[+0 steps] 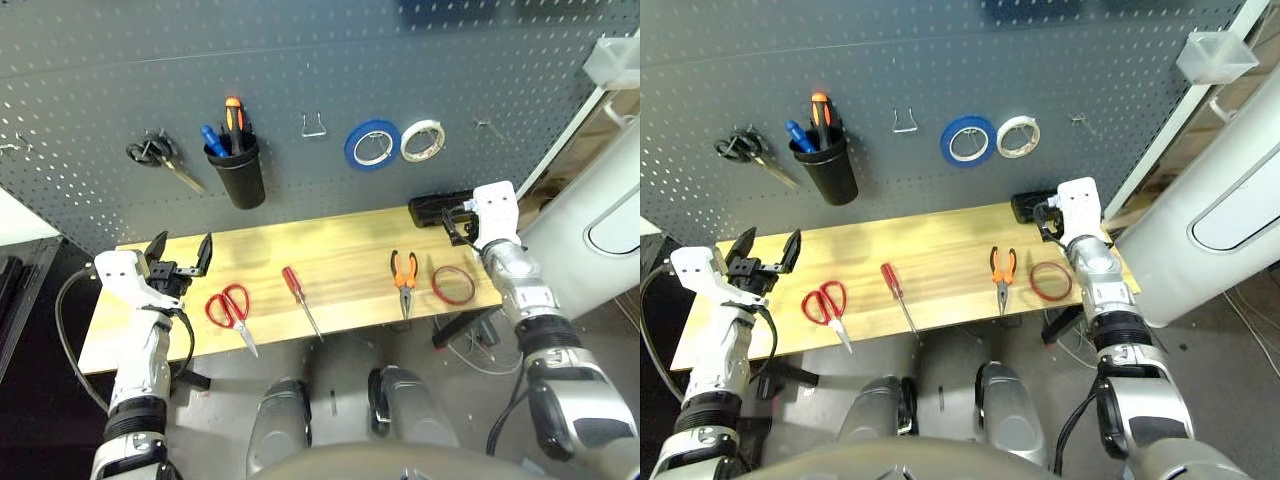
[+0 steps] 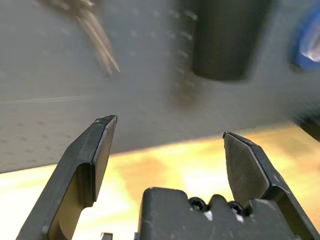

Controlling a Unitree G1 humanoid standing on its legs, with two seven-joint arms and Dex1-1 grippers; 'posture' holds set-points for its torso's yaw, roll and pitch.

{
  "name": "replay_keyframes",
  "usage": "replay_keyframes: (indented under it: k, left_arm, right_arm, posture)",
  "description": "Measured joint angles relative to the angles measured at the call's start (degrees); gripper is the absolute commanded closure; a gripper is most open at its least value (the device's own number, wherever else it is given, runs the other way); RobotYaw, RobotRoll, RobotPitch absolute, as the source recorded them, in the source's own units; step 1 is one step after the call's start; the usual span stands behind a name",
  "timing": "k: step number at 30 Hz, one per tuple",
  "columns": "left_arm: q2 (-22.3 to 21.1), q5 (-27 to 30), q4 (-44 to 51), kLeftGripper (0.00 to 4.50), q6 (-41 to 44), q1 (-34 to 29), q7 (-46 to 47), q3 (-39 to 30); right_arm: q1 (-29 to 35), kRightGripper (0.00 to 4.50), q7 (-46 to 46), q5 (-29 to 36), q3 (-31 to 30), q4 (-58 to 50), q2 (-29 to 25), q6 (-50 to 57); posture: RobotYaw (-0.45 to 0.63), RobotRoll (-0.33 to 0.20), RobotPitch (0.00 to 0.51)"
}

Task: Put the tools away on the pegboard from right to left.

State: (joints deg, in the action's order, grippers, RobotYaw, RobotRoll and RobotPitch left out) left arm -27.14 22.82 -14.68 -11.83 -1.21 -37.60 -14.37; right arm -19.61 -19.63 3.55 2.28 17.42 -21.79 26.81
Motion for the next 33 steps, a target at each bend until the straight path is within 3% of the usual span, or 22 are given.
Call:
replay_keyframes:
  k: [4, 8, 25, 29, 33]
  left_arm:
    - [-3.95, 2.39, 7.75, 0.03, 7.21, -3.08, -8.16, 3.06]
    - [-6.06, 3.86, 12.68, 0.03, 12.19, -4.98, -12.90, 4.37]
    - [-7.20, 4.88, 13.28, 0.03, 13.88, -6.00, -19.47, 3.24]
    - [-6.99, 4.67, 11.50, 0.00, 13.15, -5.76, -19.92, 3.24]
    - [-6.68, 4.24, 11.23, 0.00, 12.56, -5.21, -20.05, 3.25]
  right_arm:
    - [0.30, 0.00, -5.15, 0.91, -3.29, -6.59, -3.34, 15.22]
    - [-0.81, 0.00, -7.62, 0.97, -6.04, -7.41, -4.40, 23.89]
    - [-8.57, 0.00, -8.22, -2.38, -12.39, 12.11, -0.16, 21.95]
    - [-9.41, 0.92, -6.81, -2.91, -12.23, 16.79, 0.97, 19.72]
    - [-10.80, 2.46, -5.79, -3.53, -11.68, 21.12, 1.65, 17.47]
  posture:
    - [-0.08, 0.000, 0.216]
    - [-0.07, 0.000, 0.222]
    - [0.01, 0.000, 0.233]
    - [0.01, 0.000, 0.226]
    - [0.02, 0.000, 0.213]
